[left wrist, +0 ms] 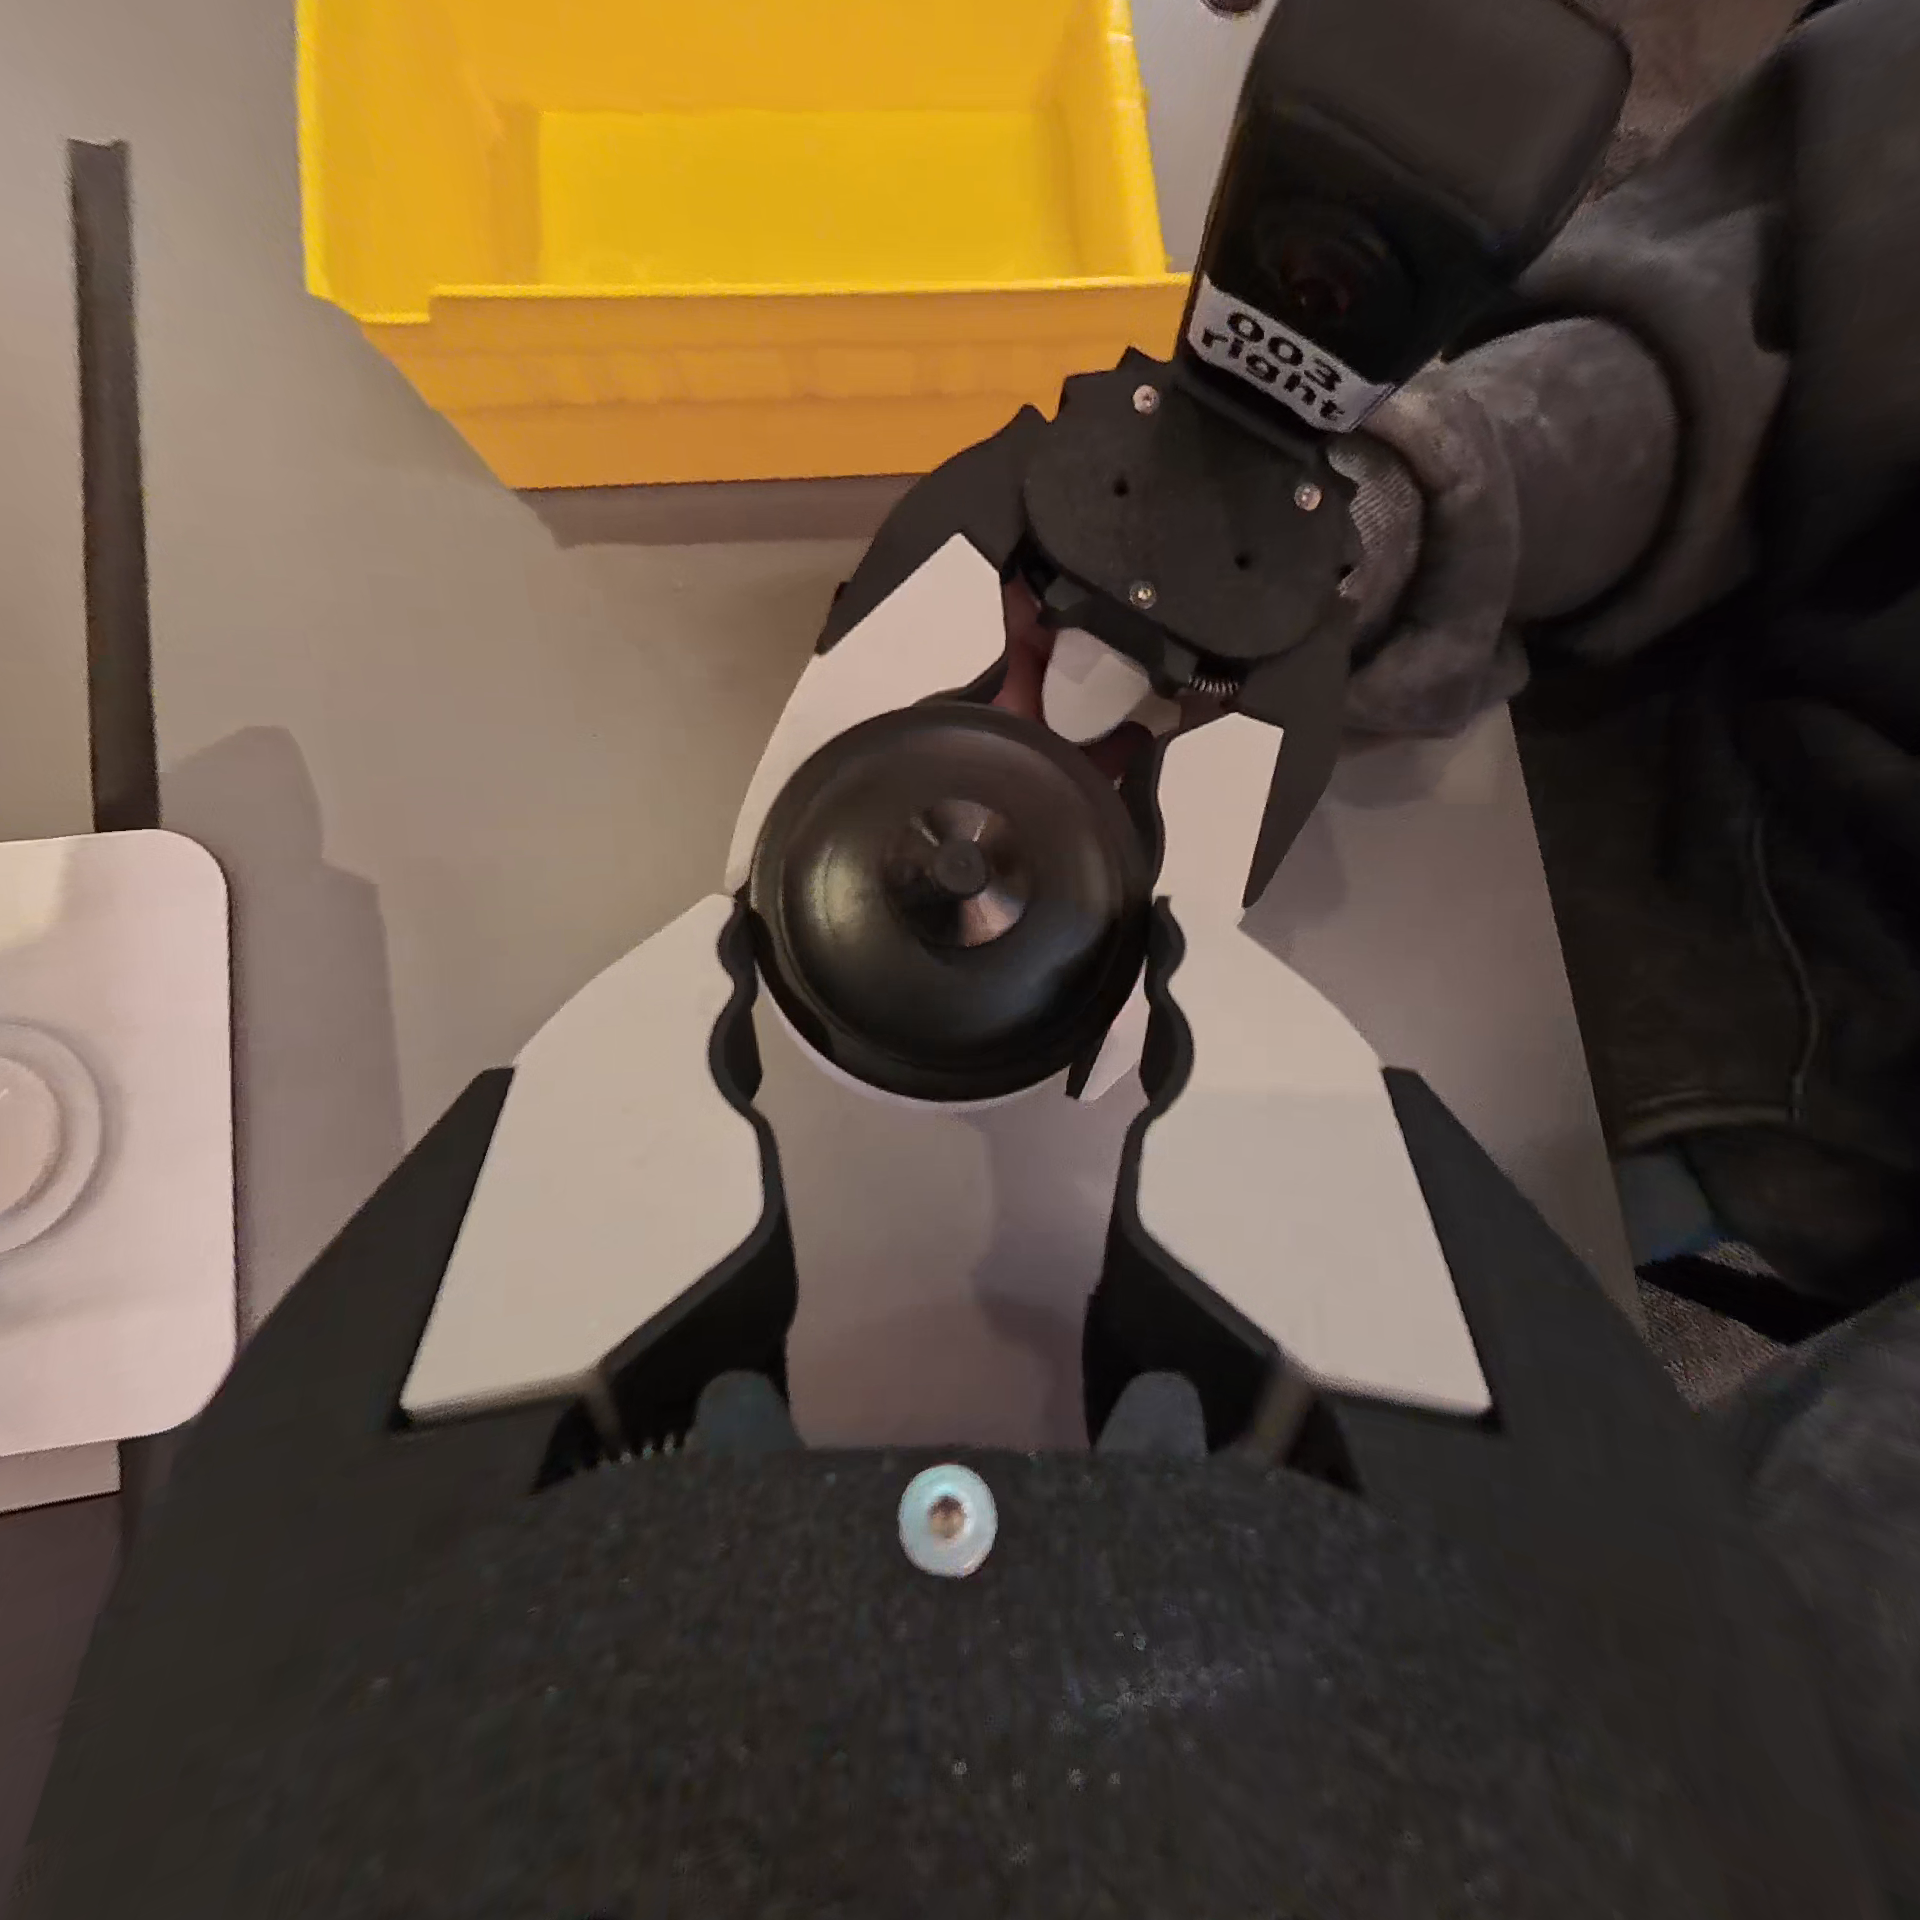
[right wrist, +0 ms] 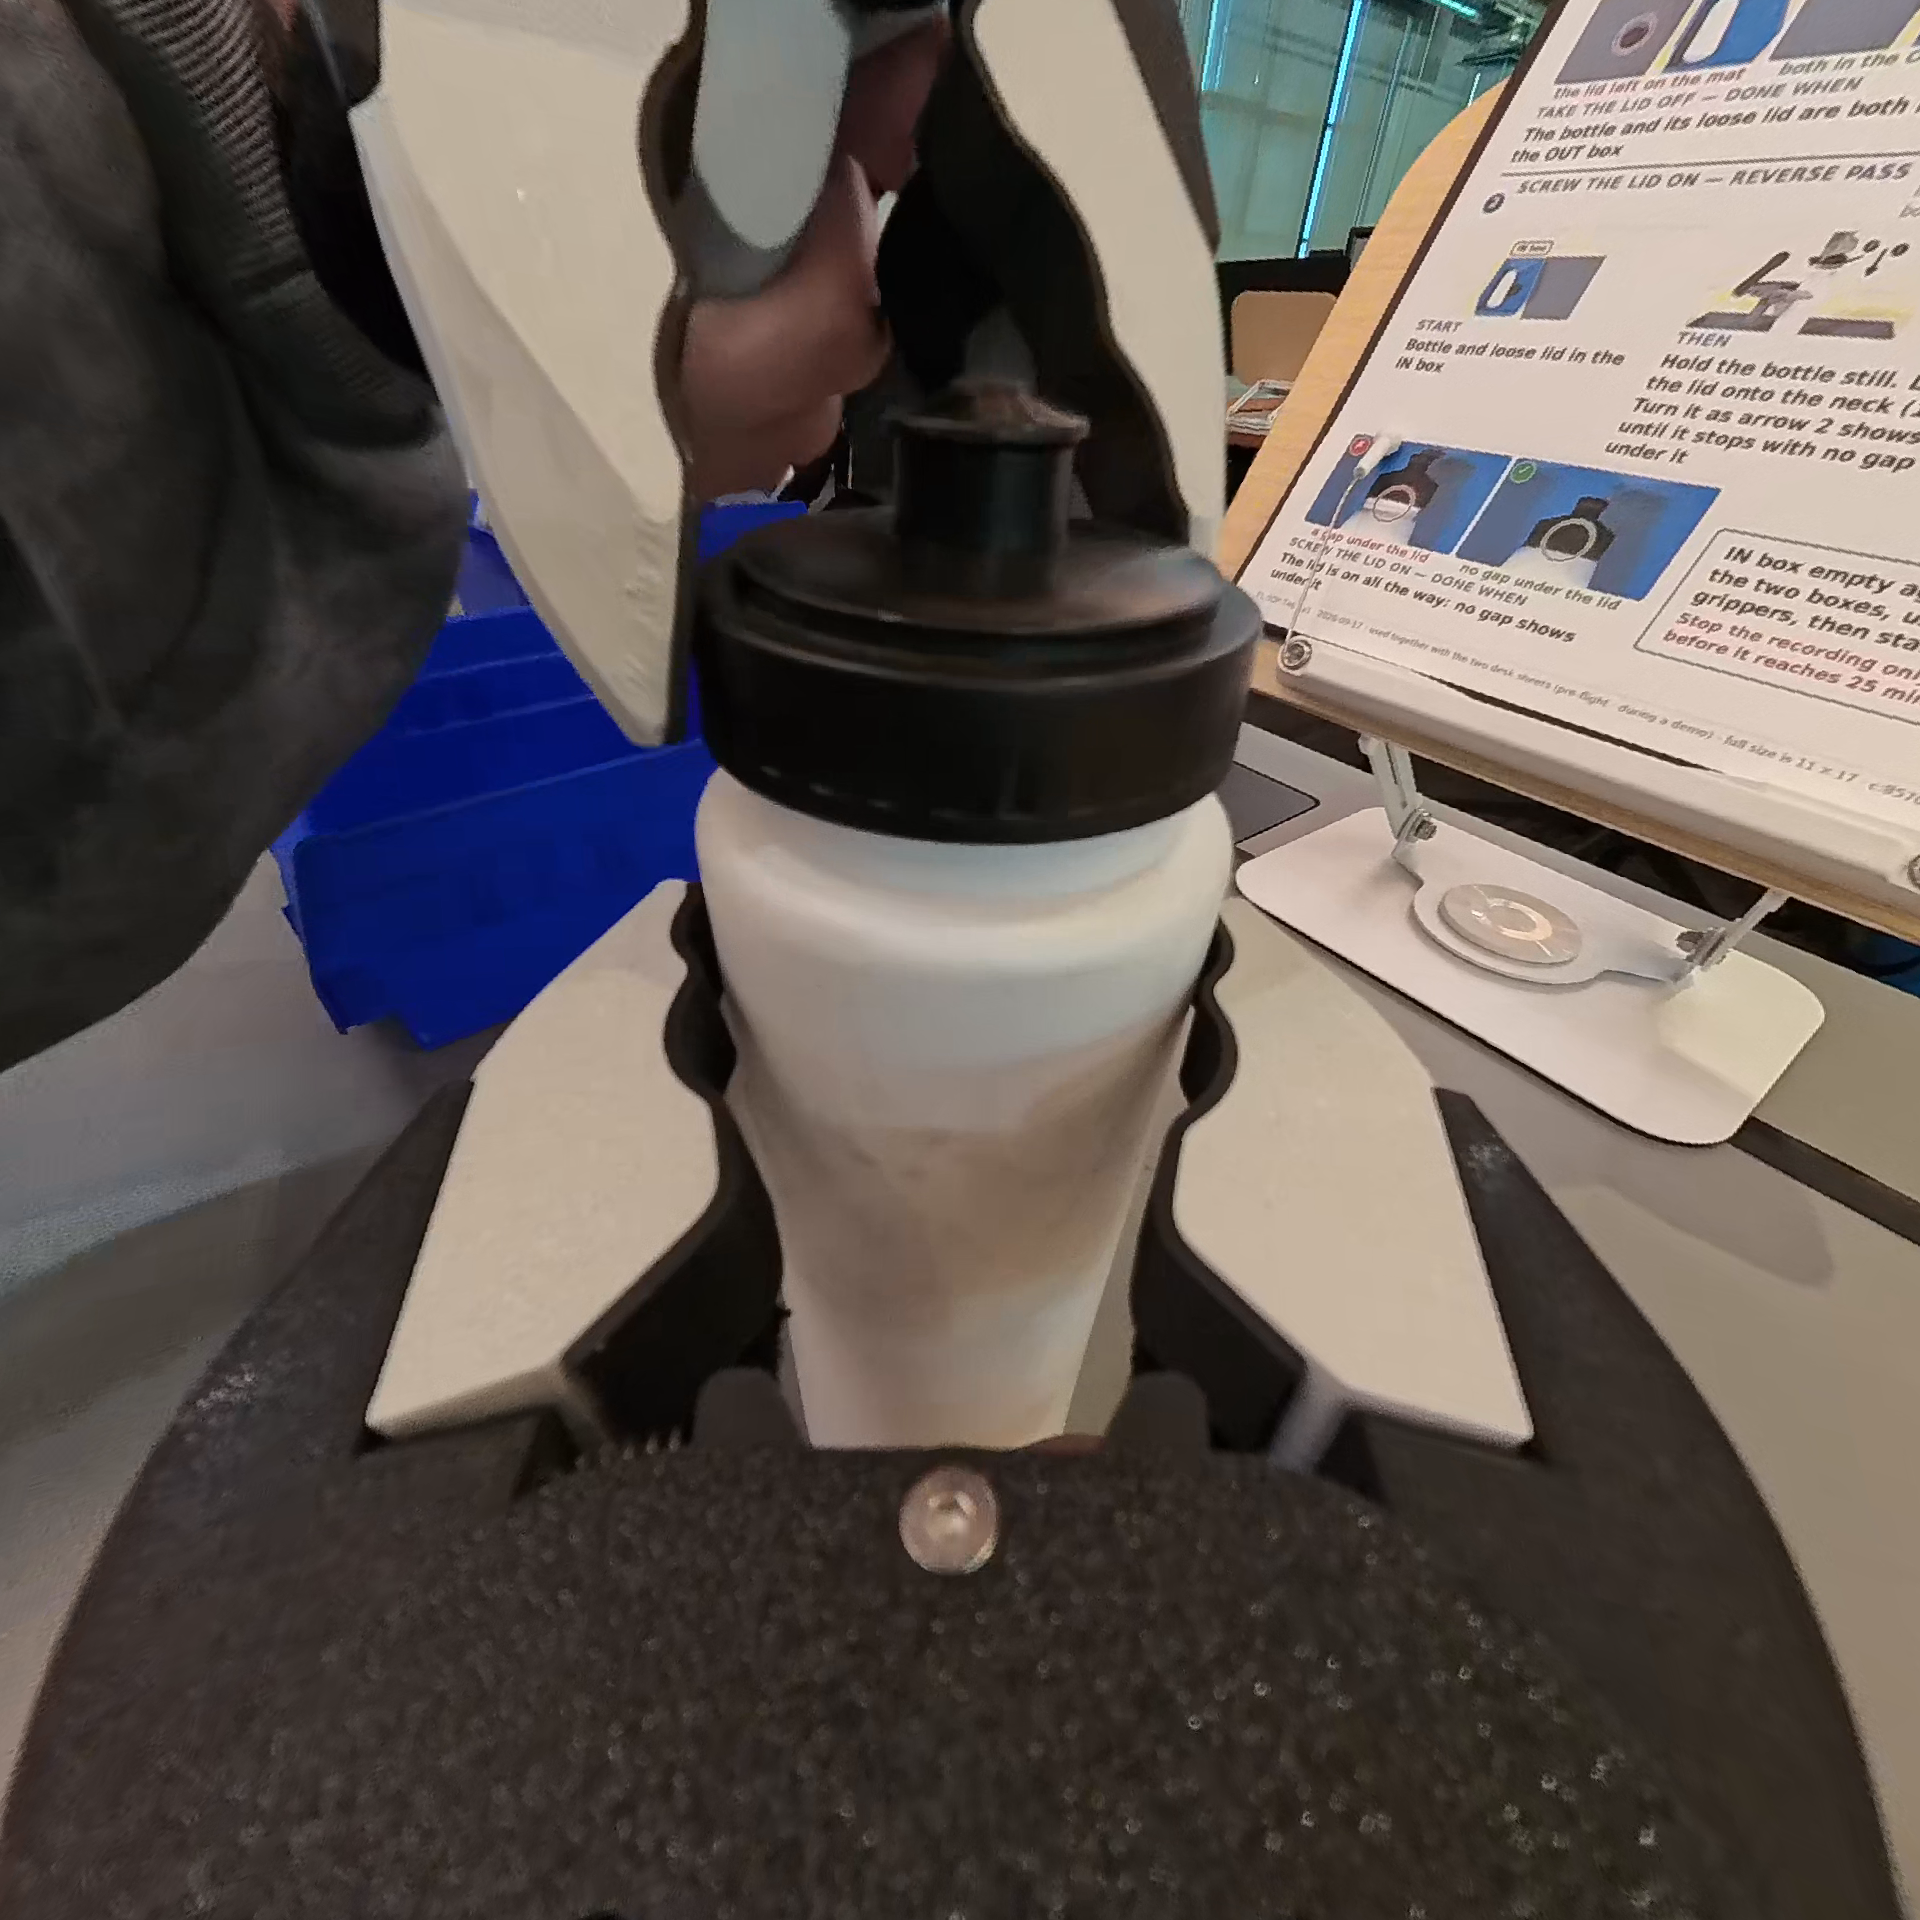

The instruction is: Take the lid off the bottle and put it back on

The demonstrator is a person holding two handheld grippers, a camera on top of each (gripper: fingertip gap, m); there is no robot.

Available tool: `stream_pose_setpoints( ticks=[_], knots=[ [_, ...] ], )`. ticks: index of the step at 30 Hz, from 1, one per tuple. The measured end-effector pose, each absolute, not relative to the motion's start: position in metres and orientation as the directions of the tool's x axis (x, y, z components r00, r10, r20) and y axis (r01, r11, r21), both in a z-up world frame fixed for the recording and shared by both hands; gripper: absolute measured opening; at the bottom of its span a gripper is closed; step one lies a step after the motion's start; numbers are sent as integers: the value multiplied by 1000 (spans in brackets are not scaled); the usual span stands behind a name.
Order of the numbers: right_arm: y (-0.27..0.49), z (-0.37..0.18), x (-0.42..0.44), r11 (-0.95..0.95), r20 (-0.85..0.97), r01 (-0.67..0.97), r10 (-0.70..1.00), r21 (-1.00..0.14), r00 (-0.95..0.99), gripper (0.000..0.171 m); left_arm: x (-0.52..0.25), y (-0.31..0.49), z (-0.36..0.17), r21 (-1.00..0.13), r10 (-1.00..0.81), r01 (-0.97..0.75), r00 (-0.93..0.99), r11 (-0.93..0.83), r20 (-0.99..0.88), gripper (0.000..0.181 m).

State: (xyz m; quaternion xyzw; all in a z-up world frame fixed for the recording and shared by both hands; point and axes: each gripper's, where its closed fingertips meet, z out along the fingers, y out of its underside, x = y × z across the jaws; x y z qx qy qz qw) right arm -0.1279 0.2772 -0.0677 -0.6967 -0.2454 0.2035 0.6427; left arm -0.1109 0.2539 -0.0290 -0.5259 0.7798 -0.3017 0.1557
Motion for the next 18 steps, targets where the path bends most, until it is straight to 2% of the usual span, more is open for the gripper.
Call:
stream_pose_setpoints(
  ticks=[2,5,9,13,18],
  knots=[
    [277,-68,-128,-53,30,77,604,-996,797,87,-109,254,-28,-640,-918,-728,-388,247,87,71],
    [277,-68,-127,-52,30,78,606,-996,795,87,-105,250,-19,-734,-950,-667,-294,125,105,80],
    [277,-68,-128,-57,34,85,597,-995,801,87,-96,249,3,-905,-986,-397,12,-156,165,103],
    [277,-68,-127,-57,34,84,592,-995,805,87,-111,266,-24,-923,-901,-320,430,-212,58,106],
    [278,-68,-127,-55,35,83,590,-995,807,86,-105,260,-25,-954,-801,-200,596,-223,62,93]
  ],
)
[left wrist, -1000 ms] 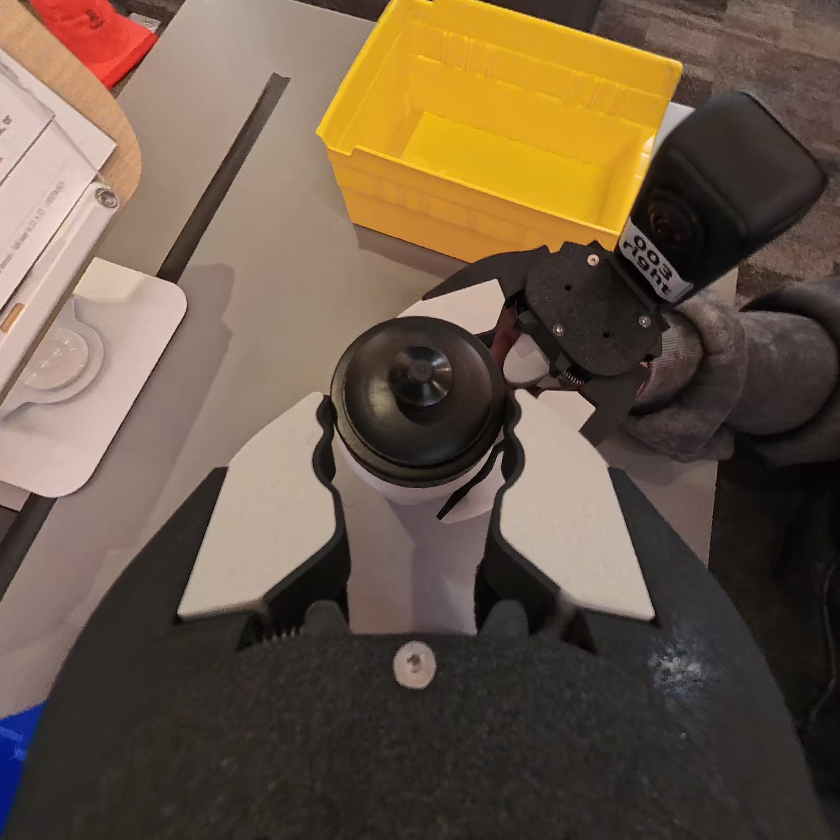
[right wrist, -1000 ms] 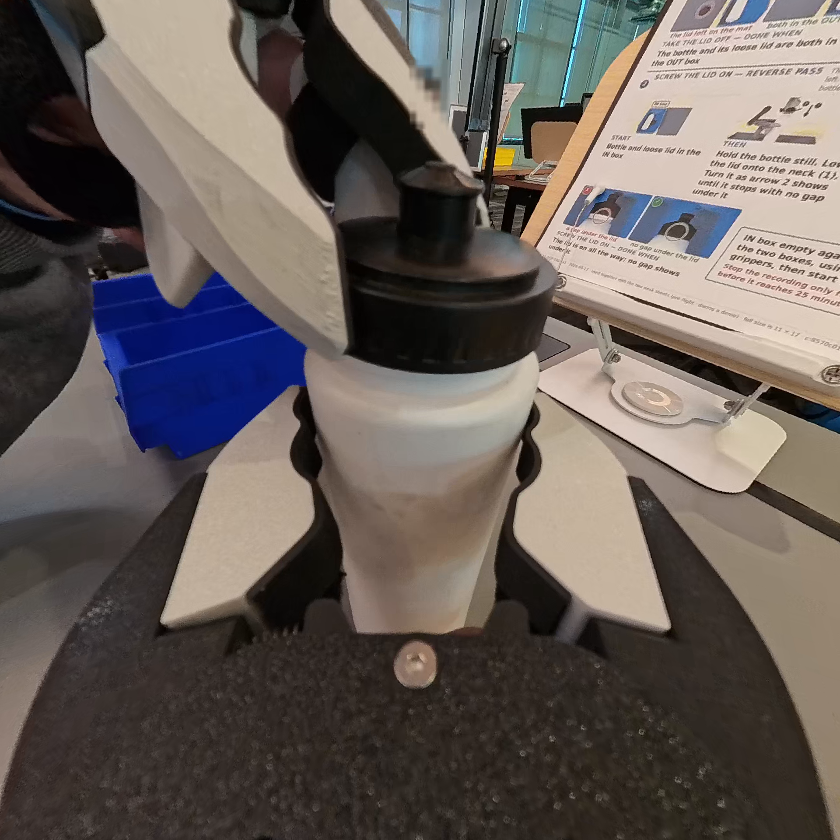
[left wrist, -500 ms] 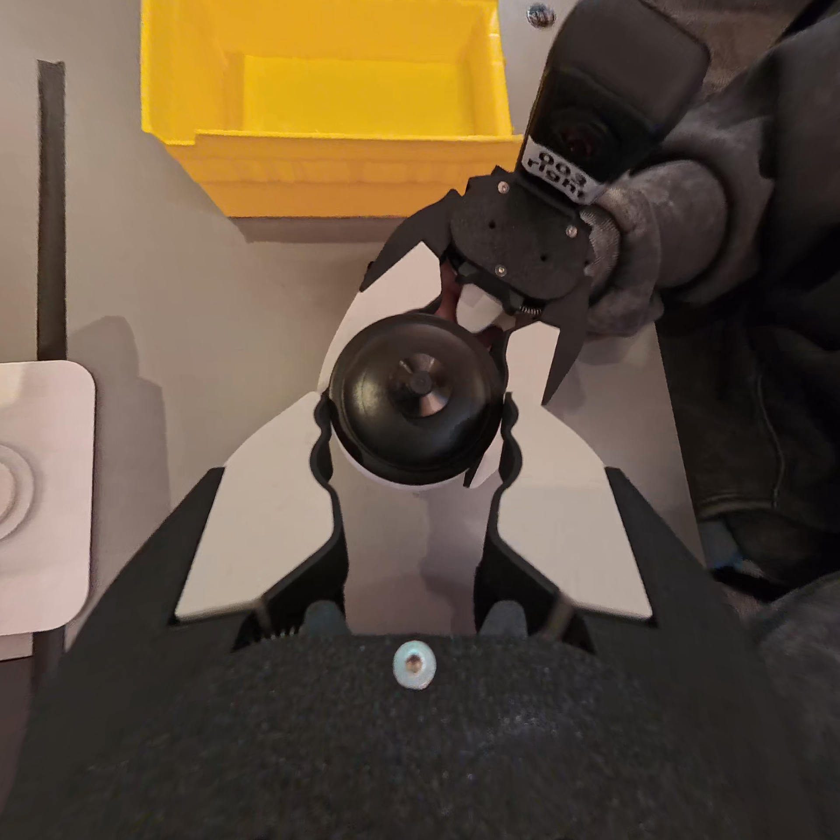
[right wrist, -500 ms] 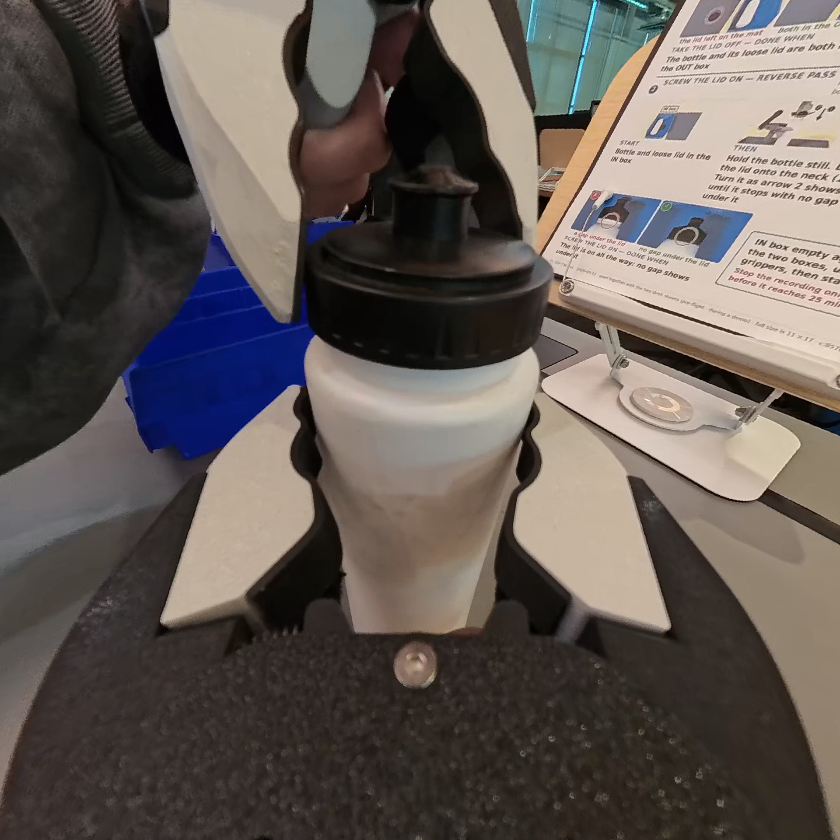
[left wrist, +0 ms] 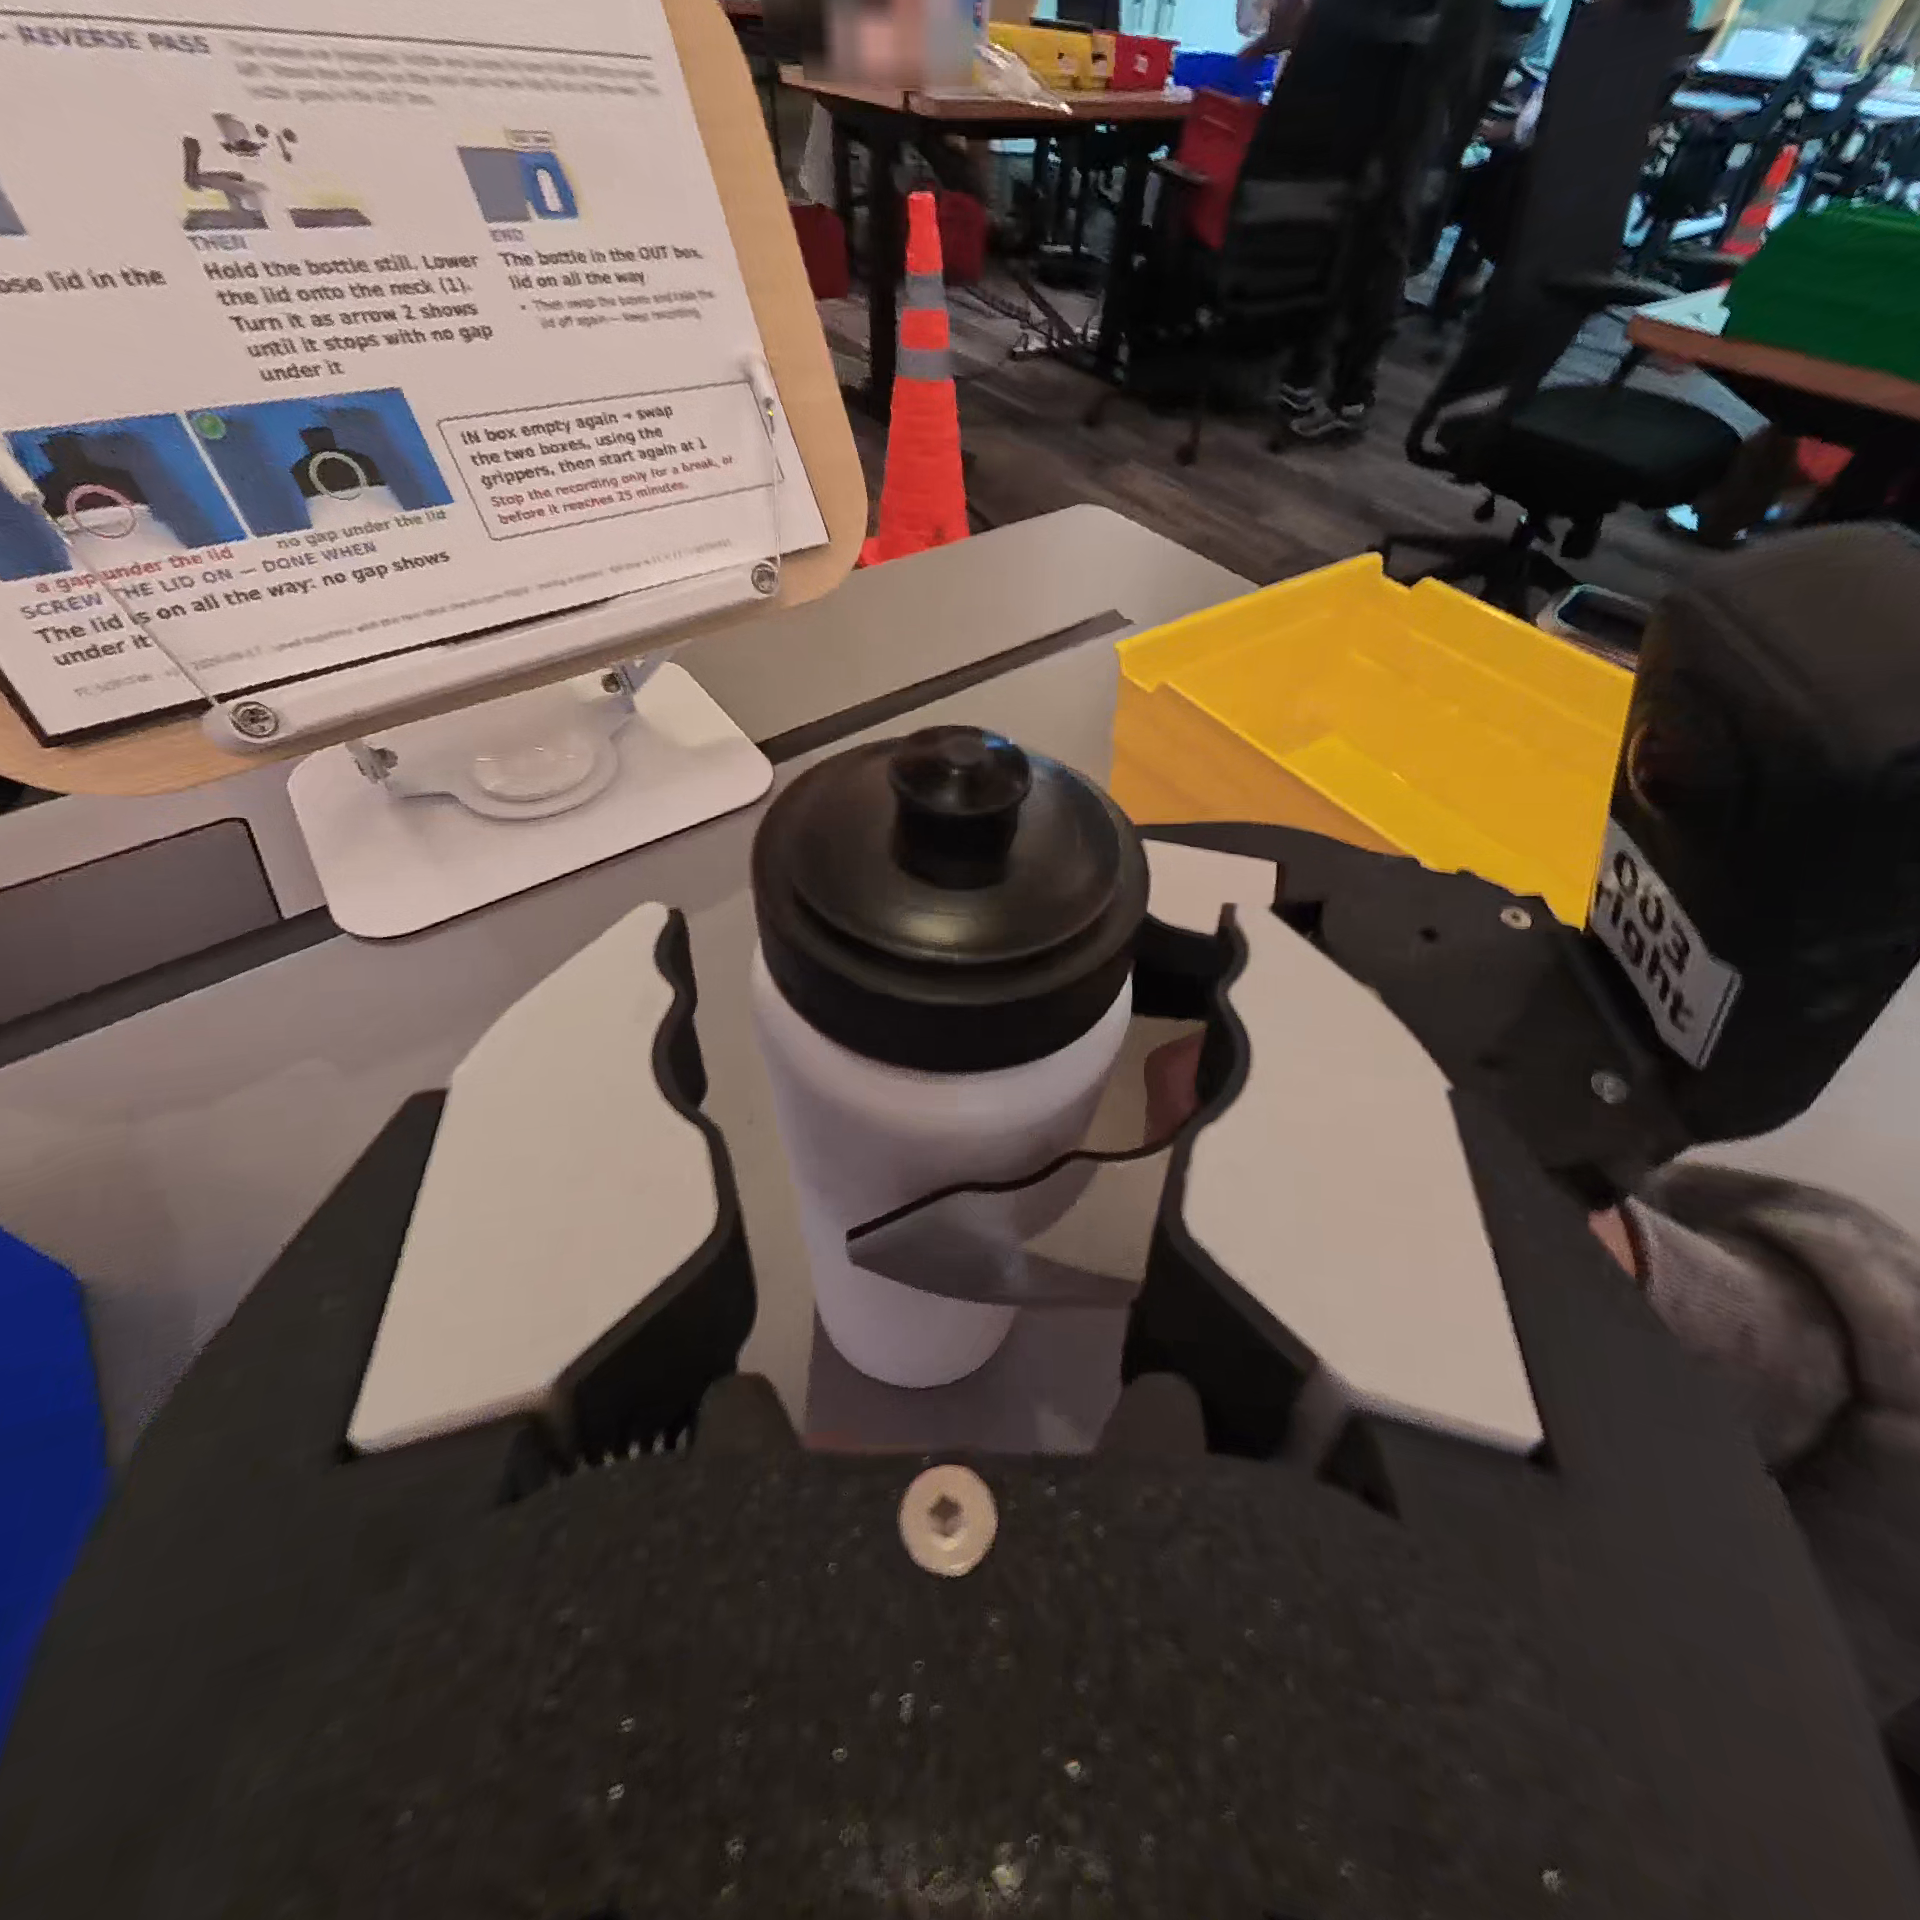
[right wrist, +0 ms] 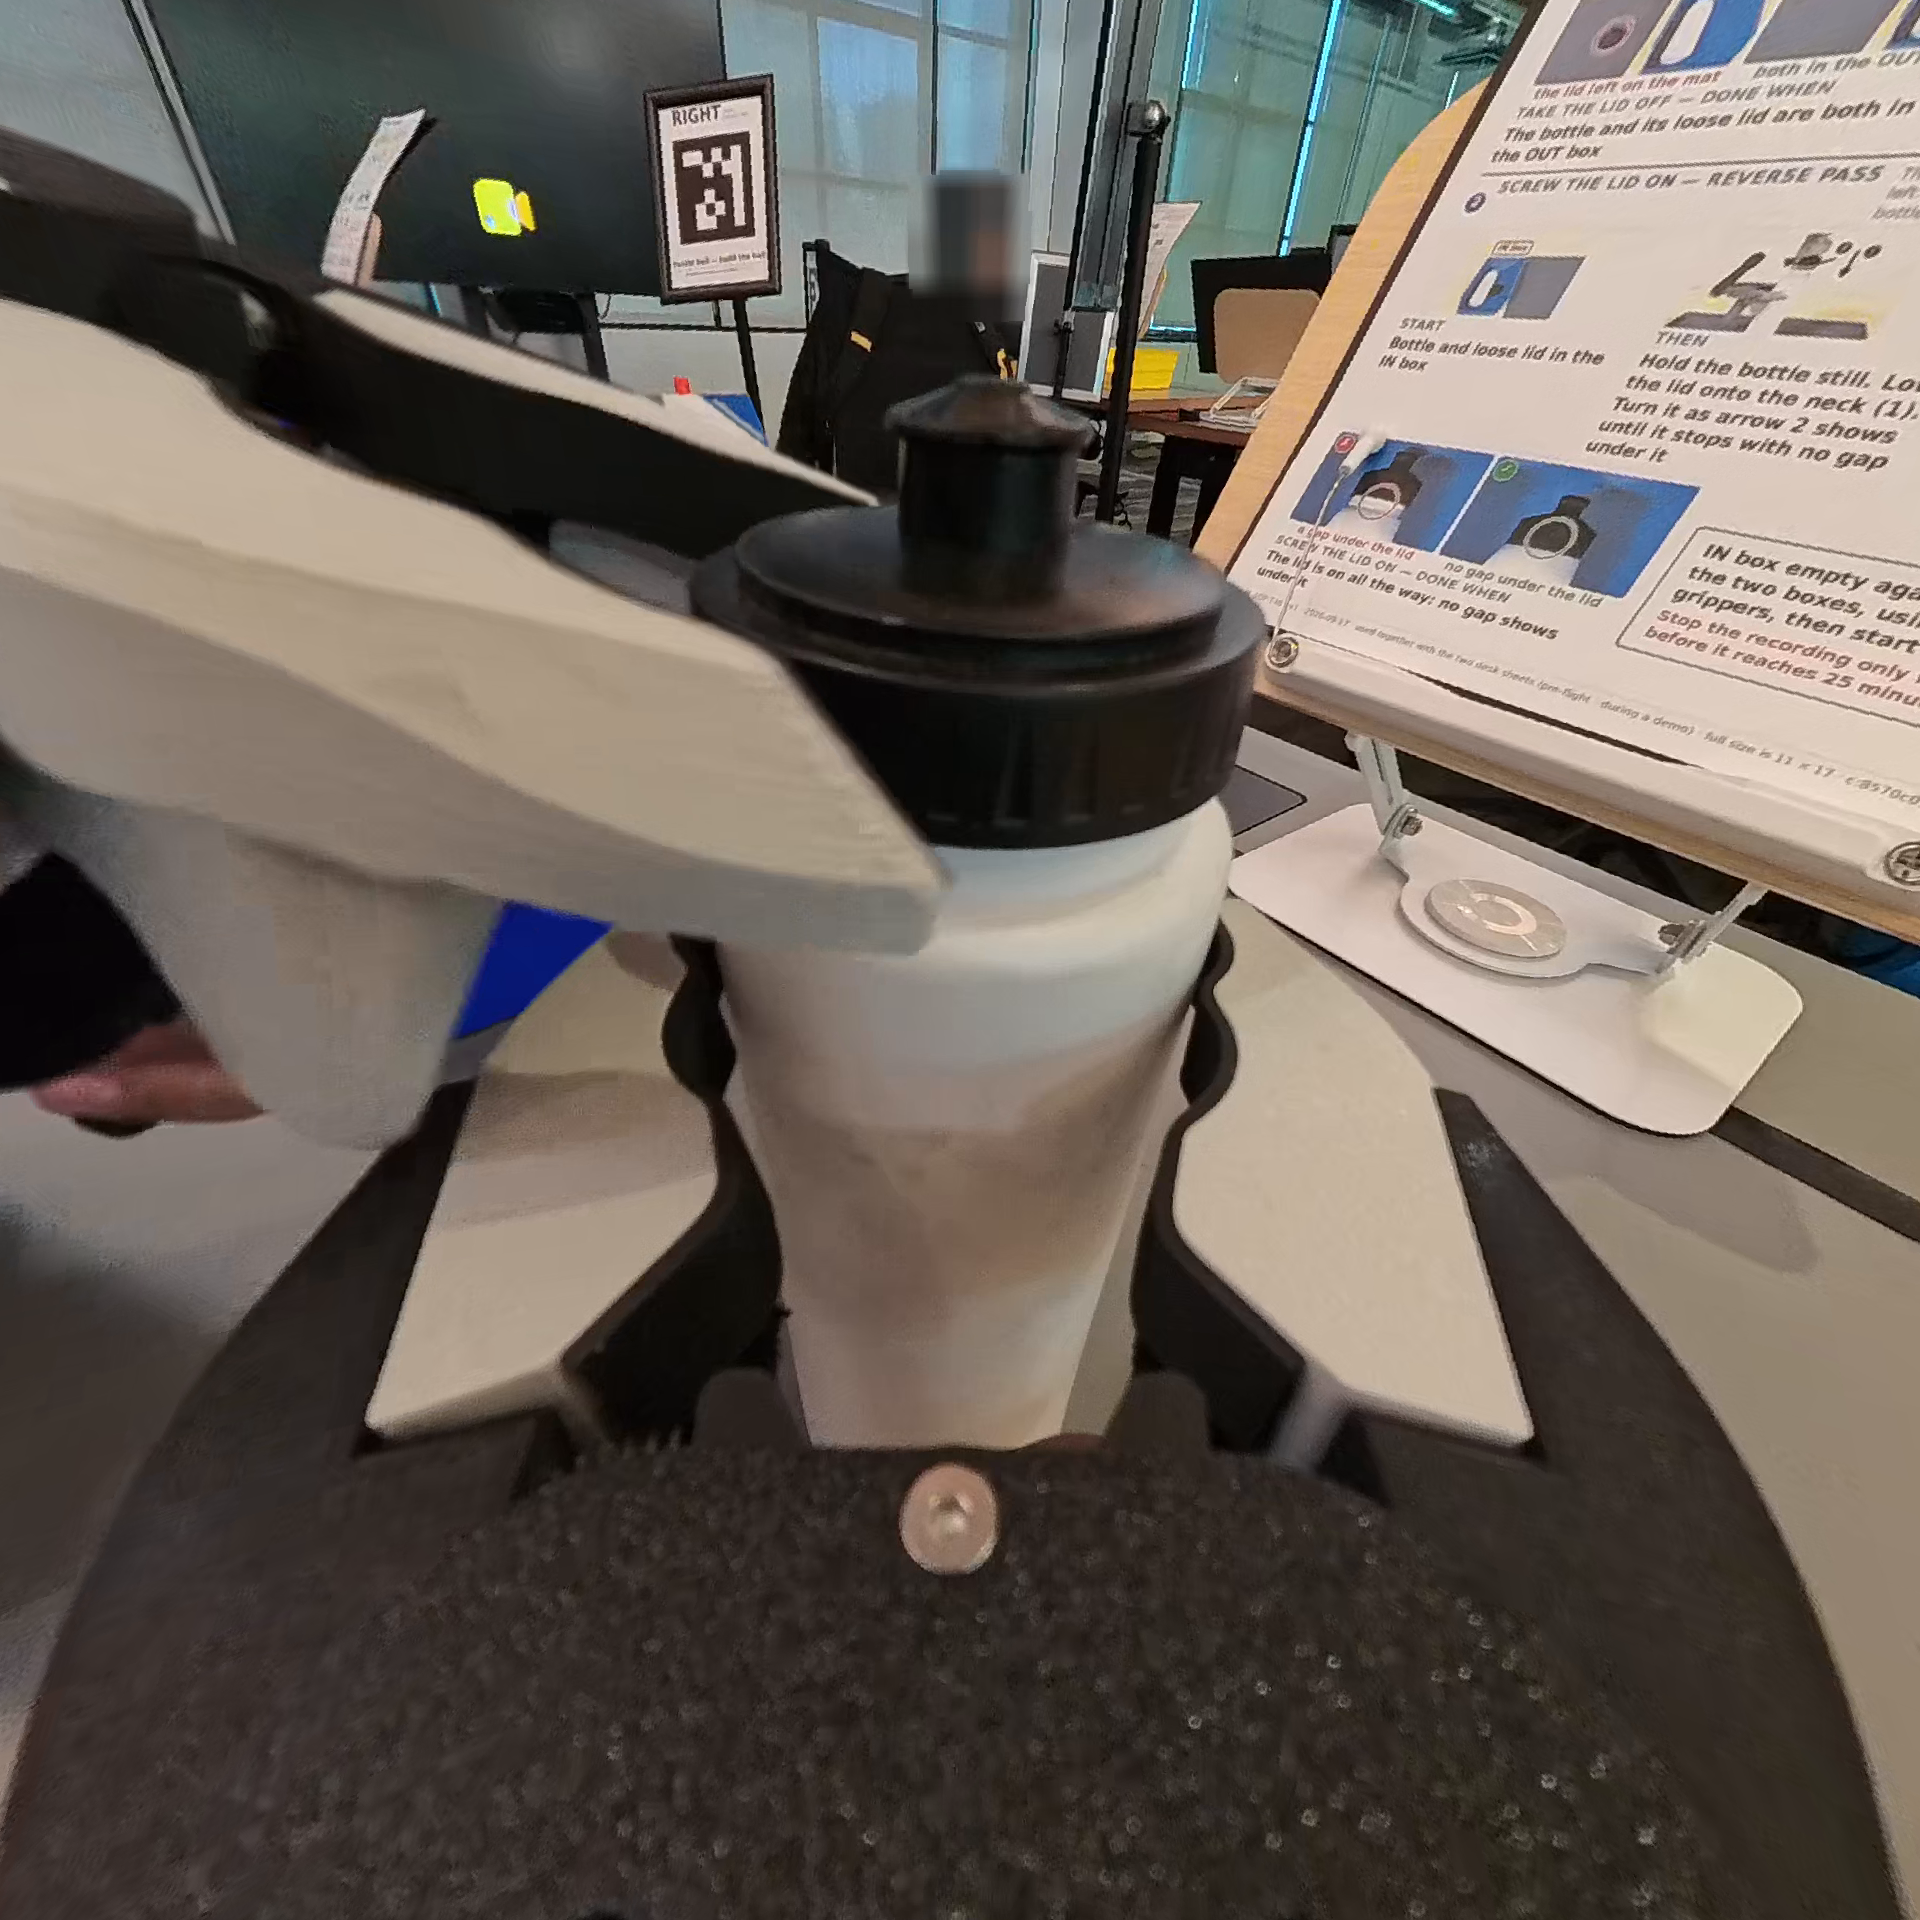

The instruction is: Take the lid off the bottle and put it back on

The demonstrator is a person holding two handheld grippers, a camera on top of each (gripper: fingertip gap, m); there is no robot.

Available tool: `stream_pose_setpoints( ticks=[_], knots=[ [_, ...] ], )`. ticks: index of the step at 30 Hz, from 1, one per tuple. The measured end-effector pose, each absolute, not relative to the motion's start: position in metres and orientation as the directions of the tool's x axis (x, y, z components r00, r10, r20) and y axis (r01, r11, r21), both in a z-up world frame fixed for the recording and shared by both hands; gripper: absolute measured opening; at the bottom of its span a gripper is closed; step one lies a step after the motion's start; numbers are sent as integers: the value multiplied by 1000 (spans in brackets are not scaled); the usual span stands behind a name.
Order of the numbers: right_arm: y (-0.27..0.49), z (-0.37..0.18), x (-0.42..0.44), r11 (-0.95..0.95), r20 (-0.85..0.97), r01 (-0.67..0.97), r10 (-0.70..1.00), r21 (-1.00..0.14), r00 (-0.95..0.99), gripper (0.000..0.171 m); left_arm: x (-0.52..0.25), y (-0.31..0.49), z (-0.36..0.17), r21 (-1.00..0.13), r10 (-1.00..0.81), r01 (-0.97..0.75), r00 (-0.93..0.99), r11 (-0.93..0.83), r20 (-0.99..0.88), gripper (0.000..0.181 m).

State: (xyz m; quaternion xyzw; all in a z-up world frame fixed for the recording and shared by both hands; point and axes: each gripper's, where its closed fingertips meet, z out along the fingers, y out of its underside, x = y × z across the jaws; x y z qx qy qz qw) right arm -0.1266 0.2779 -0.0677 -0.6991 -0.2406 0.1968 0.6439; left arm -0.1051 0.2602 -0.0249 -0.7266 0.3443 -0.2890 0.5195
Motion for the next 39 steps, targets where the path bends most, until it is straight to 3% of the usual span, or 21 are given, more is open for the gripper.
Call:
stream_pose_setpoints(
  ticks=[2,6,11,16,22,27,33,37,39],
  knots=[
    [278,-68,-126,-54,34,82,590,-995,806,87,-102,262,-24,-951,-800,-185,593,-246,91,72],
    [277,-68,-125,-52,33,79,590,-996,807,87,-101,259,-26,-930,-871,-288,487,-230,64,71],
    [276,-68,-130,-54,34,83,607,-995,794,87,-110,255,-29,-864,-988,-493,150,-103,32,71],
    [274,-67,-133,-47,41,88,618,-995,785,86,-118,251,-32,-758,-969,-641,-242,124,46,70],
    [271,-67,-139,-49,31,80,637,-996,770,86,-123,248,-33,-763,-762,-536,-641,362,89,71],
    [266,-68,-146,-47,32,86,674,-995,738,86,-132,242,-32,-793,-481,-359,-871,493,95,70],
    [261,-67,-152,-42,33,87,702,-995,712,86,-136,235,-30,-854,-294,-212,-953,475,73,71],
    [262,-67,-152,-39,28,78,701,-996,712,86,-134,238,-28,-882,-379,-234,-923,409,69,70],
    [263,-67,-150,-43,20,70,696,-997,718,86,-127,245,-24,-888,-522,-290,-850,358,67,83]
  ],
)
